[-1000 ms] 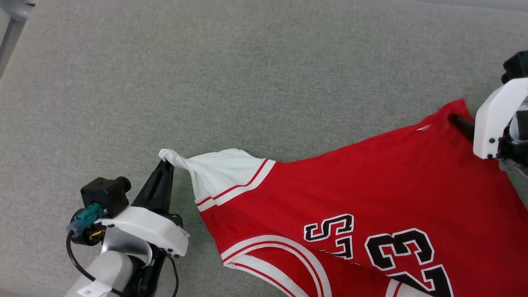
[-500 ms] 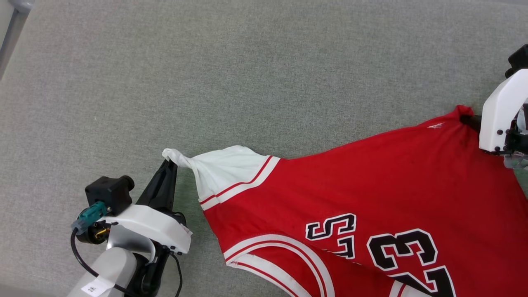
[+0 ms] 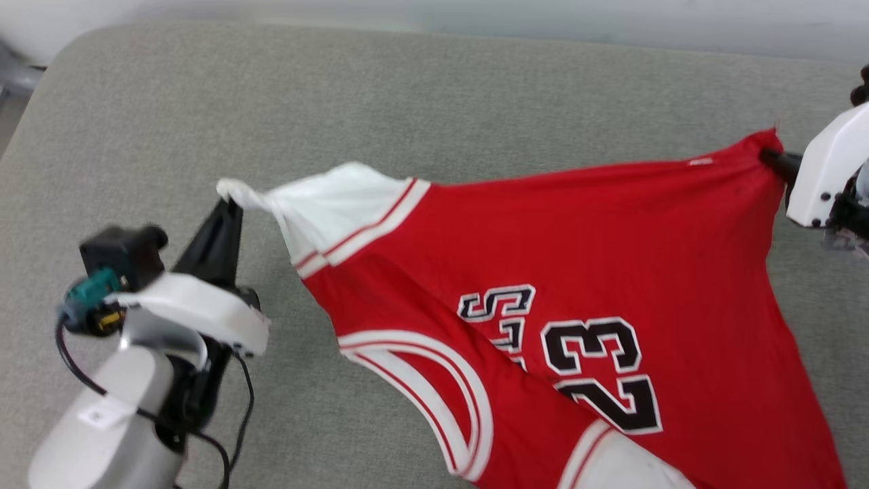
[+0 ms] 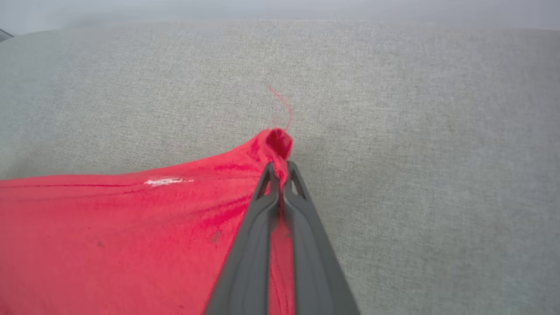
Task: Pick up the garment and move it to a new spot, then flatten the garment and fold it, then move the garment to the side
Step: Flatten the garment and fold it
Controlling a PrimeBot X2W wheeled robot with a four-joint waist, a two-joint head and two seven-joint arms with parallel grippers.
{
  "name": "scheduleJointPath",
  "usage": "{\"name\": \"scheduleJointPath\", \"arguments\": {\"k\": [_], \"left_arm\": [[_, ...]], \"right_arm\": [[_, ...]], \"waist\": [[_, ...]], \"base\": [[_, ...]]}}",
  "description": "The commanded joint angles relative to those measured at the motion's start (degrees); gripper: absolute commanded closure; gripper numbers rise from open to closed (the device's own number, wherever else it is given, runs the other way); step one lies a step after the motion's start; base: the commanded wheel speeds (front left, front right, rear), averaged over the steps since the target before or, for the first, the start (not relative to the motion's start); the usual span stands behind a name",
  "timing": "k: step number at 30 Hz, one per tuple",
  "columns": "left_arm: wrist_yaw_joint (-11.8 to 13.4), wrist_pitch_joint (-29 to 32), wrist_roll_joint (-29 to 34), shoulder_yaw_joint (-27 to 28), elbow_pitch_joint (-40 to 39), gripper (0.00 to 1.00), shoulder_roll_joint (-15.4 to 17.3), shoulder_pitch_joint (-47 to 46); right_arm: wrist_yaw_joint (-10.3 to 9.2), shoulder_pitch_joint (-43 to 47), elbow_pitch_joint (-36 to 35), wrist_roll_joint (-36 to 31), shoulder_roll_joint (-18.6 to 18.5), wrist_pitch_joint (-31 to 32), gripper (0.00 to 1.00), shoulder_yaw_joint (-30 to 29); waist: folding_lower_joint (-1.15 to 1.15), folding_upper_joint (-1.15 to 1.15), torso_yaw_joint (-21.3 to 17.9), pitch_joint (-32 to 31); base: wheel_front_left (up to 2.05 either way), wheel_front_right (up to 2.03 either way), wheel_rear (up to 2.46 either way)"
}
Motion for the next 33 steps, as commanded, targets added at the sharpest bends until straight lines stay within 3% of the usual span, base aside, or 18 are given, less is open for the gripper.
{"name": "scheduleJointPath", "arguments": {"k": [1, 7, 14, 26, 33], "left_arm": [[-0.4, 0.4, 0.2, 0.6, 0.3, 1.0, 0.7, -2.1], [-1.6, 1.7, 1.5, 1.8, 4.1, 1.0, 1.4, -14.2], [-4.0, 4.0, 4.1, 1.5, 13.8, 1.0, 1.1, -32.2], [-6.7, 3.9, 8.6, 2.3, 30.7, 1.0, 2.5, -63.5], [-8.4, 3.6, 9.4, 2.2, 36.8, 1.0, 3.2, -72.9]], "right_arm": [[-0.04, -1.7, 0.0, -0.8, 0.2, -1.0, 1.0, -0.4], [-0.05, -6.4, 0.7, -4.5, 1.2, -4.4, 1.0, -2.3], [-0.07, -15.7, 2.4, -9.6, 2.9, -8.7, 1.0, -5.0], [-0.08, -37.6, 3.2, -14.6, 5.3, -13.7, 1.0, -10.1], [-0.09, -45.4, 4.0, -16.8, 6.2, -13.9, 1.0, -11.5]], "waist": [[0.0, 0.0, -1.6, -1.4], [0.0, 0.0, -4.0, -2.1], [0.0, 0.0, -6.5, -0.5], [0.0, 0.0, -8.8, 8.9], [0.0, 0.0, -8.8, 15.3]], "base": [[0.0, 0.0, 0.0], [0.0, 0.0, 0.0], [0.0, 0.0, 0.0], [0.0, 0.0, 0.0], [0.0, 0.0, 0.0]]}}
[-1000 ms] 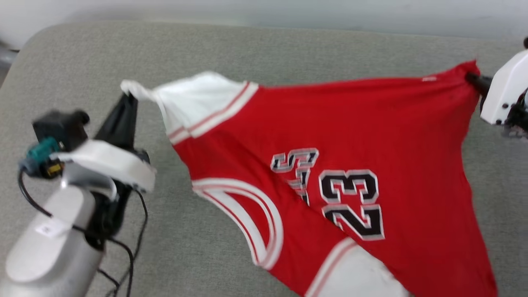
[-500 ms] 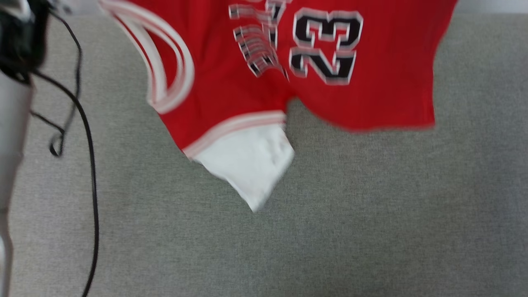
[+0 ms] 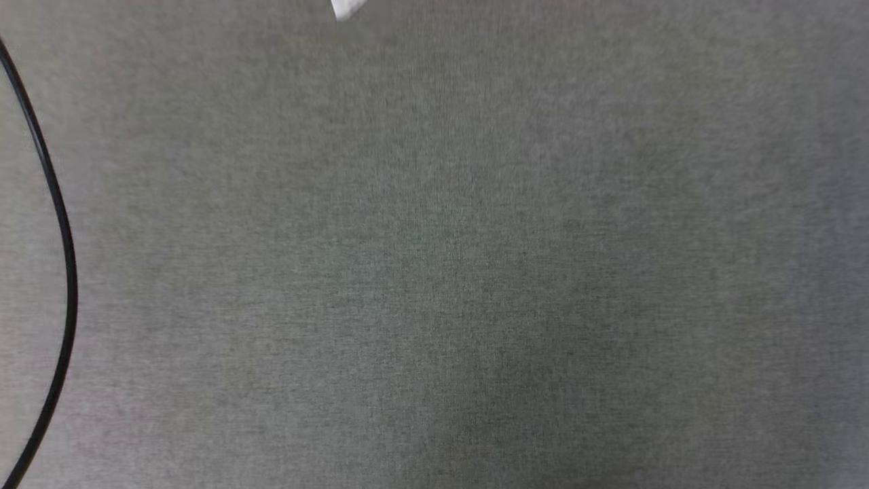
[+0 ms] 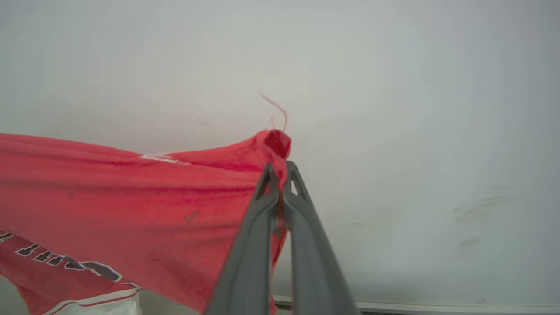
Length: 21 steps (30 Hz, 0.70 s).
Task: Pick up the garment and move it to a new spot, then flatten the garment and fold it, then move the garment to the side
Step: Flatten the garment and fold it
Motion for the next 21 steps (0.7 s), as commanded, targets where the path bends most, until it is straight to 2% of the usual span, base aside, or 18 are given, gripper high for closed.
{"name": "scheduleJointPath", "arguments": {"k": [1, 8, 14, 20, 21], "left_arm": [[-0.2, -0.4, -0.2, 0.2, 1.8, 1.0, 0.7, -0.6], [-2.9, -1.4, -1.3, -0.2, 7.3, 1.0, -0.2, -1.6], [-5.5, -3.2, -4.4, 0.7, 11.4, 1.0, -1.7, 2.1], [-7.6, -6.1, -6.6, 0.3, 13.4, 1.0, -2.1, 12.2], [-8.2, -7.5, -8.9, 0.8, 12.7, 1.0, -2.5, 19.5]], "right_arm": [[-0.14, -0.4, 1.0, -0.9, -0.1, -0.5, 1.0, -0.4], [-0.14, -0.8, 2.3, -1.2, 1.8, -1.4, 1.0, 0.6], [-0.13, 2.9, 2.4, 0.7, 1.1, -2.7, 1.0, 2.8], [-0.13, 12.5, 1.8, 5.8, -0.5, -6.1, 1.0, 7.8], [-0.13, 19.8, 0.4, 9.1, -1.9, -8.5, 1.0, 10.1]], "waist": [[-0.01, 0.0, 0.0, 3.0], [-0.01, 0.0, 0.3, 7.3], [-0.01, 0.0, 0.6, 8.6], [-0.01, 0.0, 0.7, 5.7], [-0.01, 0.0, 1.3, 3.2]], "base": [[0.0, 0.0, 0.0], [0.0, 0.0, 0.0], [0.0, 0.0, 0.0], [0.0, 0.0, 0.0], [0.0, 0.0, 0.0]]}}
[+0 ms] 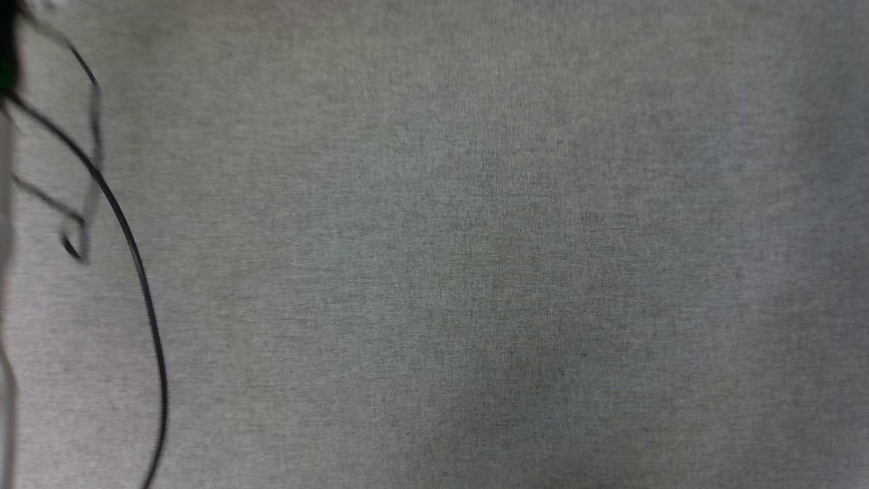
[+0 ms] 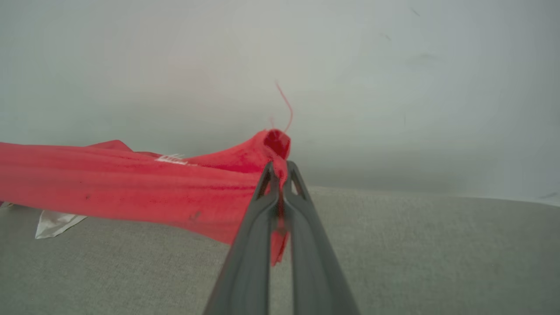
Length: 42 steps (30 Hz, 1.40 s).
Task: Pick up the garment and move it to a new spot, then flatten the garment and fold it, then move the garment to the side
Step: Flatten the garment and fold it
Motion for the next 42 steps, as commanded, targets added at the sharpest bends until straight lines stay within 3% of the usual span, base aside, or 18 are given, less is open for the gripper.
{"name": "scheduleJointPath", "arguments": {"k": [1, 10, 14, 20, 28, 33, 34, 42], "left_arm": [[-0.1, -1.0, -0.9, 0.3, -0.5, 1.0, 0.4, 4.9], [0.9, -2.9, -2.9, 0.5, -5.5, 1.0, -0.2, 25.8], [2.8, -3.1, -4.1, 1.1, -10.1, 1.0, -0.6, 35.5], [7.8, -2.6, -5.0, 1.7, -19.9, 1.0, 0.7, 48.9], [16.3, 2.9, -6.6, 1.6, -35.9, 1.0, 3.0, 66.1], [21.0, 6.6, -8.2, 1.6, -44.8, 1.0, 4.3, 75.7], [23.5, 7.6, -9.2, 2.2, -49.5, 1.0, 5.0, 80.5], [28.0, 10.3, -11.1, 3.3, -58.2, 1.0, 6.7, 90.0]], "right_arm": [[-0.13, 5.2, -1.0, 1.6, -1.8, -1.3, 1.0, 0.8], [-0.13, 28.2, -7.9, 8.4, -4.1, -5.9, 1.0, 3.3], [-0.13, 37.8, -11.8, 10.3, -4.2, -7.2, 1.0, 2.4], [-0.14, 51.0, -17.9, 10.5, -4.5, -7.3, 1.0, -1.7], [-0.16, 68.3, -26.9, 7.9, 0.8, -3.5, 1.0, -8.5], [-0.14, 78.4, -33.1, 5.8, 5.9, -0.3, 1.0, -12.6], [-0.13, 83.9, -37.0, 4.6, 9.0, 1.8, 1.0, -15.2], [-0.13, 92.1, -44.6, 1.5, 12.9, 7.0, 1.0, -19.9]], "waist": [[-0.01, 0.0, 0.8, -2.9], [-0.01, 0.0, 2.2, -11.0], [-0.01, 0.0, 2.4, -15.2], [-0.01, 0.0, 2.8, -20.3], [-0.01, 0.0, 2.6, -25.9], [-0.01, 0.0, 3.0, -28.9], [-0.01, 0.0, 3.3, -30.2], [-0.01, 0.0, 3.6, -32.0]], "base": [[0.0, 0.0, 0.0], [0.0, 0.0, 0.0], [0.0, 0.0, 0.0], [0.0, 0.0, 0.0], [0.0, 0.0, 0.0], [0.0, 0.0, 0.0], [0.0, 0.0, 0.0], [0.0, 0.0, 0.0]]}}
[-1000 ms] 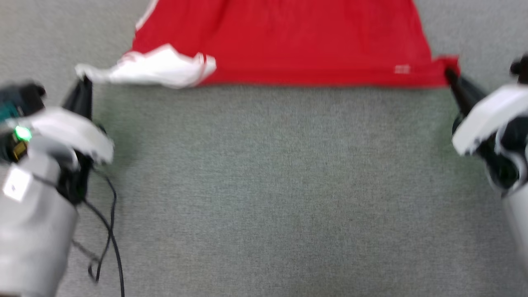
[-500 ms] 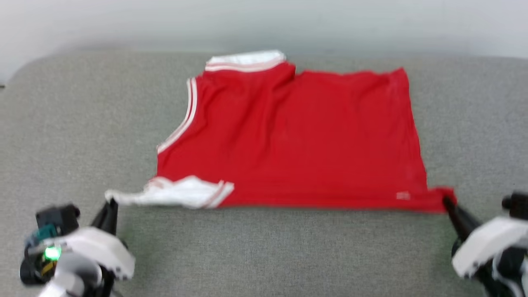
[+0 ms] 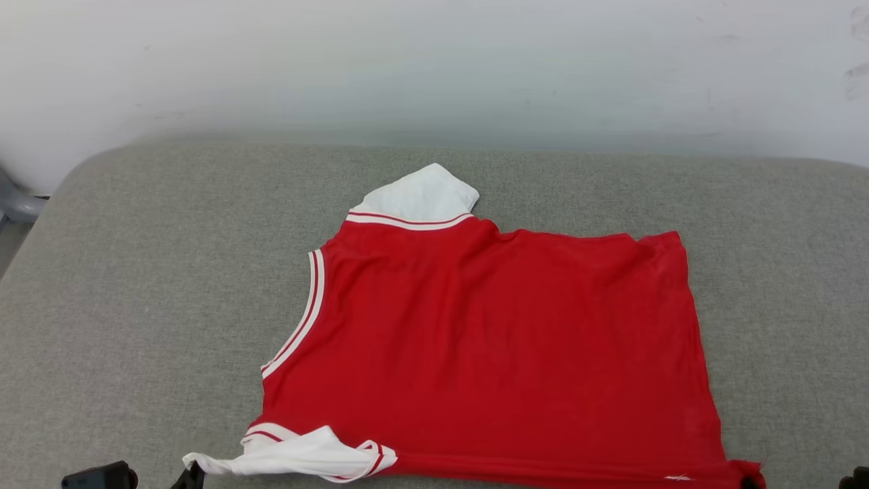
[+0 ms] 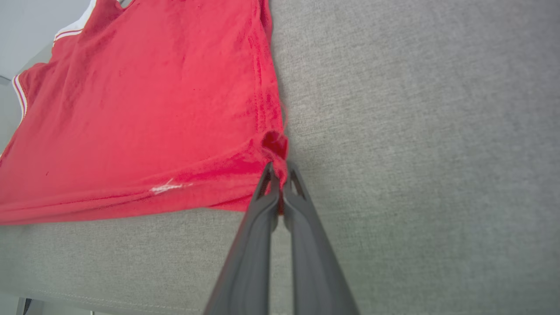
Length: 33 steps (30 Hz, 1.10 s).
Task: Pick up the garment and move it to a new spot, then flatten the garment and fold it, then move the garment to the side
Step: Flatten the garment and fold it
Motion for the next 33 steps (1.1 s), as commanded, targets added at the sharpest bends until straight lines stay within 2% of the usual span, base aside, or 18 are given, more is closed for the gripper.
{"name": "scheduleJointPath", "arguments": {"k": [1, 7, 11, 21, 33], "left_arm": [[0.7, 0.2, -0.1, 0.7, -0.9, 1.0, 0.9, 0.8], [0.4, 1.5, 1.3, -0.4, -3.2, 1.0, 1.6, -2.4], [-0.1, 2.1, 2.5, -1.2, -1.7, 1.0, 1.0, -7.1], [-4.6, 3.4, 4.9, -4.1, 5.2, 1.0, -0.2, -19.9], [-10.1, -2.1, 5.0, -5.2, 16.4, 1.0, -5.4, -29.2]], "right_arm": [[-0.14, 0.8, -0.9, -0.8, -0.1, 0.2, 1.0, -0.8], [-0.13, -1.6, -2.8, -3.7, 0.3, 0.9, 1.0, 0.1], [-0.13, -5.2, -2.2, -5.5, -1.1, 0.6, 1.0, 2.6], [-0.12, -17.5, 3.4, -4.9, -7.6, -0.1, 1.0, 10.1], [-0.11, -26.9, 14.3, -2.3, -9.5, -4.8, 1.0, 13.9]], "waist": [[0.01, 0.0, 0.1, -0.2], [0.01, 0.0, 0.0, -0.2], [0.01, 0.0, -0.3, 1.0], [0.01, 0.0, -0.9, 6.4], [0.01, 0.0, -1.1, 12.0]], "base": [[0.0, 0.0, 0.0], [0.0, 0.0, 0.0], [0.0, 0.0, 0.0], [0.0, 0.0, 0.0], [0.0, 0.0, 0.0]]}}
